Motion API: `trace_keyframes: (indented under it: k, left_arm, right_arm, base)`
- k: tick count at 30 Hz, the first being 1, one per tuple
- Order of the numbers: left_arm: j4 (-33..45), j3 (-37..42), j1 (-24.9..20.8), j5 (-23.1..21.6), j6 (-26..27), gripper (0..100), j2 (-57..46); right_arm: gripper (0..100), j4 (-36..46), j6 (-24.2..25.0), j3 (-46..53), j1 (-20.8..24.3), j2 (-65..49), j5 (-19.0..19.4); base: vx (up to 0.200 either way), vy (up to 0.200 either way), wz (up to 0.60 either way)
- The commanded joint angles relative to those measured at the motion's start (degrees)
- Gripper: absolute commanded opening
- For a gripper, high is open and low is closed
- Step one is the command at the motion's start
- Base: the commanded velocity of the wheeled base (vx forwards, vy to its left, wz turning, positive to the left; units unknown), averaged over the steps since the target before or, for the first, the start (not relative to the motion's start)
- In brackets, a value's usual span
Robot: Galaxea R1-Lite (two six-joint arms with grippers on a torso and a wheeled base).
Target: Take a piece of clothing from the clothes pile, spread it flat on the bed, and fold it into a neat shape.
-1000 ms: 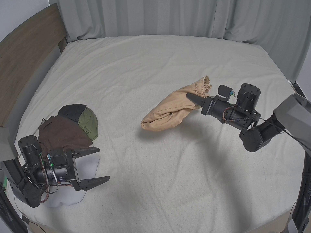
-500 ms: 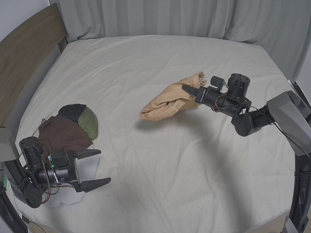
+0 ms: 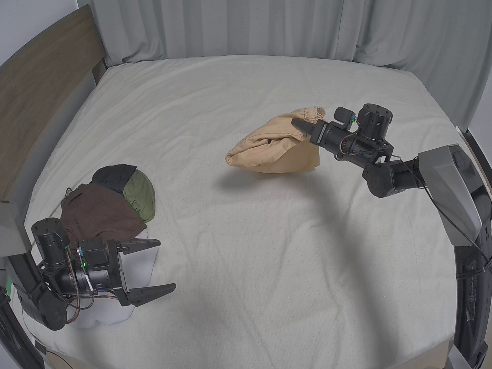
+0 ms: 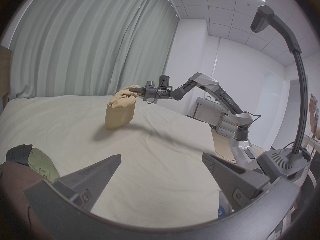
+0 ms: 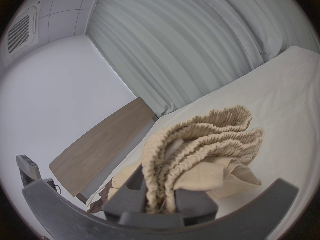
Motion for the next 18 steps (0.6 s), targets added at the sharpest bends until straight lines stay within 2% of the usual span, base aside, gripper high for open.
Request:
trace_keyframes:
  k: [1, 18]
  left_arm:
    - [0.0, 0.1, 0.0, 0.0, 0.0, 100, 0.4]
    - [0.0, 0.2, 0.0, 0.0, 0.0, 100, 0.7]
  right_arm:
    - [0, 1.2, 0.2, -3.5, -0.1, 1.8, -0.1]
    - [0, 0.7, 2.2, -5.5, 0.3, 2.8, -0.3]
  base:
    - [0.000, 0.000, 0.00]
    - [0.000, 0.000, 0.00]
